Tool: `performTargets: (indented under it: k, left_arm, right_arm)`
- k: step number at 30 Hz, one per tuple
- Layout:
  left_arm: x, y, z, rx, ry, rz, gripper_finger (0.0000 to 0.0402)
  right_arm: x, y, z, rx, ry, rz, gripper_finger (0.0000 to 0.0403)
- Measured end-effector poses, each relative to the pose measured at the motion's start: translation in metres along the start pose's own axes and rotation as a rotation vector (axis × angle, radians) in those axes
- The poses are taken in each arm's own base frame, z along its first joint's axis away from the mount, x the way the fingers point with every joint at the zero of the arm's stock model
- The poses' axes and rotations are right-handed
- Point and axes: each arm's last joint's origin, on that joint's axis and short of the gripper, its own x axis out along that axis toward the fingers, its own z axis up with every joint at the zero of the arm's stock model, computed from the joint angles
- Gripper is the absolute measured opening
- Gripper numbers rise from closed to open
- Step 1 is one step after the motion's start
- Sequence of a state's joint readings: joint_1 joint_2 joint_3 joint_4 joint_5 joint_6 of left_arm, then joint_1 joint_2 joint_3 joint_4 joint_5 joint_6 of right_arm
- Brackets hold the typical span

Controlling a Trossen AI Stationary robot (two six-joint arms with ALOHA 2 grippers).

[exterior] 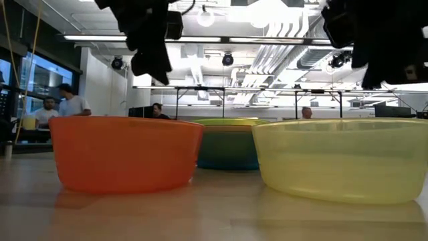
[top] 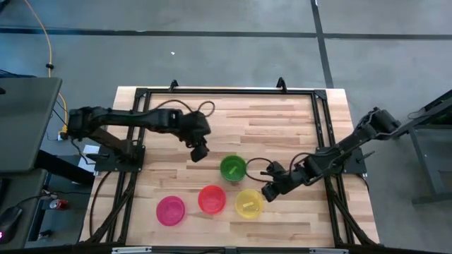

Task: Nest bowls inside each other
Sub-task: Stack the yellow bowl on the green bowl

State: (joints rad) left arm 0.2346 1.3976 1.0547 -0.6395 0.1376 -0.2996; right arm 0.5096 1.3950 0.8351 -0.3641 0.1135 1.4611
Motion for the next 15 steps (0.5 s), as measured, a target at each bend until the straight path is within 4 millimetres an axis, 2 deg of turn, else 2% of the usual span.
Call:
performTargets:
  k: [7,15]
  left_arm:
    - [-0.020,0.013,-0.011,-0.025,-0.059,0.009,0.0194]
    - [-0.025,0.015,-0.012,0.000,-0.072,0.012,0.0194]
  right_arm:
    - [0.013,0.008,0.005,0.044,0.014,-0.130,0.0114]
    - [0.036,0.018,0.001,0.056,0.085,-0.187,0.0114]
